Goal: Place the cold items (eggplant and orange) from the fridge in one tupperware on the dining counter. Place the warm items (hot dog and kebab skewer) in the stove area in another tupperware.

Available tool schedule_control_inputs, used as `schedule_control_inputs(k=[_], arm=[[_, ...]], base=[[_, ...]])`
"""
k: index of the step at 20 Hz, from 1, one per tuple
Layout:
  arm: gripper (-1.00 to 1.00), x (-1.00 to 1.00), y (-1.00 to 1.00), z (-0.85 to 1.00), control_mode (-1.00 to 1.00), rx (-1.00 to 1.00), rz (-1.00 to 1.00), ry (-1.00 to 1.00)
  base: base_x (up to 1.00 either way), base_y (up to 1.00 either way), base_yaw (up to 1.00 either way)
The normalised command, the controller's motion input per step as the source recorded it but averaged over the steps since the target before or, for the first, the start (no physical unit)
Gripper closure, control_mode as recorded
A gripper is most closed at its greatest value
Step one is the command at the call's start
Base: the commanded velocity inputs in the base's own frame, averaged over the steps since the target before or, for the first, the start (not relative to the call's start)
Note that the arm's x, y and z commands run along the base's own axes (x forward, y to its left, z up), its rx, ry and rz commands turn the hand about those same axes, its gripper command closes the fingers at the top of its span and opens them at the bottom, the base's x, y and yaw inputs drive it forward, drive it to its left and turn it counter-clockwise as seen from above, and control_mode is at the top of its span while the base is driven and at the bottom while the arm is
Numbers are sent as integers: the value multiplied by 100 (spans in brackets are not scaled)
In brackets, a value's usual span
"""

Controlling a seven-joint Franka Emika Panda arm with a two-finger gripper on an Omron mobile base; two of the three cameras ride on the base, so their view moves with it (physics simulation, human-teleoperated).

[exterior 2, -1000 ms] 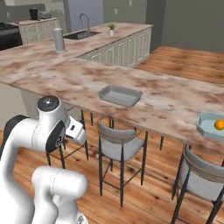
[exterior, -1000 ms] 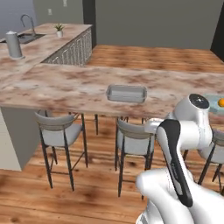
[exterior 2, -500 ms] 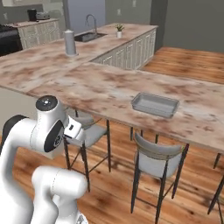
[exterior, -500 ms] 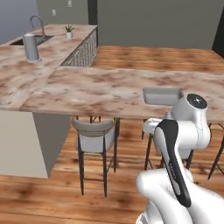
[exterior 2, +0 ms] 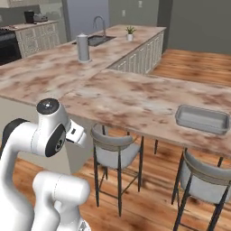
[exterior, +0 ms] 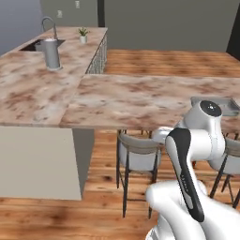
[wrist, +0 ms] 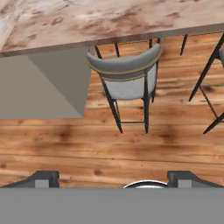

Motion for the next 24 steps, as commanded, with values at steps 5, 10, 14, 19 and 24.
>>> schedule_control_inputs(k=[5, 10, 14, 19, 24], arm=[[-100, 0, 0, 0, 100, 0, 0, 0], [-100, 0, 0, 0, 100, 0, 0, 0], [-100, 0, 0, 0, 100, 0, 0, 0], [-100, 0, 0, 0, 100, 0, 0, 0], [-100, 0, 0, 0, 100, 0, 0, 0]], base=[[50, 100, -15], [40, 100, -15], [35, 100, -16], [34, 100, -15], [33, 100, -15]])
